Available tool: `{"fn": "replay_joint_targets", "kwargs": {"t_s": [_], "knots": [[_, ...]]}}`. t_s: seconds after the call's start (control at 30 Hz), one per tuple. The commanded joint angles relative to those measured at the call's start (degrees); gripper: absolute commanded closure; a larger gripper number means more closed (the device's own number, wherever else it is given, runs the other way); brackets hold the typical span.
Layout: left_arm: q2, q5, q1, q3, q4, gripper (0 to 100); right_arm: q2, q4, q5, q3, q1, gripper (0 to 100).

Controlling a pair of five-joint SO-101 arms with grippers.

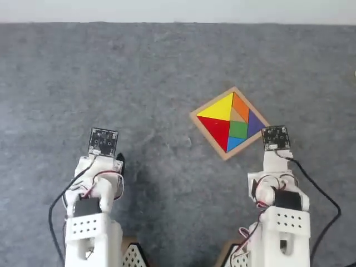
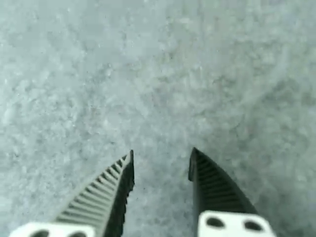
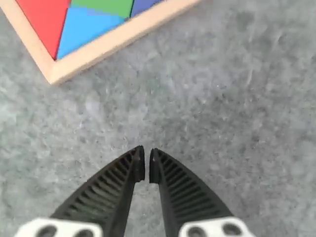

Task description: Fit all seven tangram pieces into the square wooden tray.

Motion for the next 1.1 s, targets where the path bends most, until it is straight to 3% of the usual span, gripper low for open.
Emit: {"fn": "replay_joint_targets", "kwargs": {"t_s": [0.0,0.57,1.07], "knots": [[-6.51,-0.35,0.18,-0.4,3.25,83,-1.36,-1.27,0.7,0.53,0.75,97.6],[-29.71,-0.53,0.0,-0.75,39.21,83,-1.36,-4.79,0.79,5.63,0.75,97.2],[-30.86,-0.62,0.0,-0.75,39.65,83,-1.36,-4.7,0.79,5.63,0.75,97.6]]}}
